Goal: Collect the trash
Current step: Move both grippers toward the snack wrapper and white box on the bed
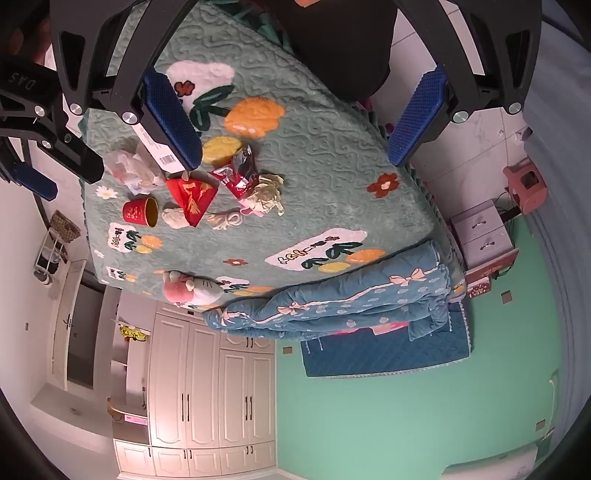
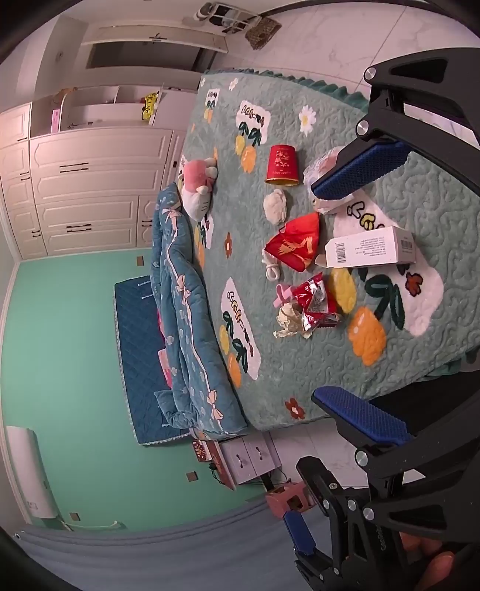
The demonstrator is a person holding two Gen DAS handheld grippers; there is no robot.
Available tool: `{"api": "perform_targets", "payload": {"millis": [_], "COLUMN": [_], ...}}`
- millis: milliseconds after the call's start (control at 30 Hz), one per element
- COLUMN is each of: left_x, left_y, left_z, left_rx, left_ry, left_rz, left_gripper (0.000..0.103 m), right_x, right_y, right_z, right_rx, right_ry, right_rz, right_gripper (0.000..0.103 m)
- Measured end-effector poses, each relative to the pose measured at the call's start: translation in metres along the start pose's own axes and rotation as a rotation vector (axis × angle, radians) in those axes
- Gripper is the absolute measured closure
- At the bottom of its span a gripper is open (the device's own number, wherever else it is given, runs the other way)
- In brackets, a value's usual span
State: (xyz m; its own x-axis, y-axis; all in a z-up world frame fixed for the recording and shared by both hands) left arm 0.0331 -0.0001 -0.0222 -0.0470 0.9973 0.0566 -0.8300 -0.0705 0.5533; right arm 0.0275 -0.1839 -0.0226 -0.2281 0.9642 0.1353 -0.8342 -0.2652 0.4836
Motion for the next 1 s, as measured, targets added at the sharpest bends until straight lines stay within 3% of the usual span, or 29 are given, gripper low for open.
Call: {"api": "perform_targets", "payload": {"millis": [1000], "left_x": [0.0], "left_y": [-0.0026], "left_z": [-0.0011], "left_rx": [0.0], "left_ry": [-0.013], "left_rz": [-0.001], "left_gripper": [0.004], "right_x": [-0.0025], "right_y": [0.0038], "right_z": [-0.001], "right_rx": [-0.004], "right_ry": [-0.002], "right_rz": [-0.003], "right_gripper": [0.004]}}
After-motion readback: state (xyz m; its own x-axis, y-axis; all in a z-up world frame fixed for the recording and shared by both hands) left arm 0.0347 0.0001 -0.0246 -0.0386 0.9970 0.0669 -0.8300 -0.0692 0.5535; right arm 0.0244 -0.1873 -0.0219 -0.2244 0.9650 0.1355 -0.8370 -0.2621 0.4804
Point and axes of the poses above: each gripper's, at about its wrist camera, not at the fingertips, and y roughly against the way its jaws point, x to its left, z to its top, the point moved 4 cm from there along -y, roughly the way its jaws point, and after that the axes turned 4 degrees about z, right-handed, at the moved point
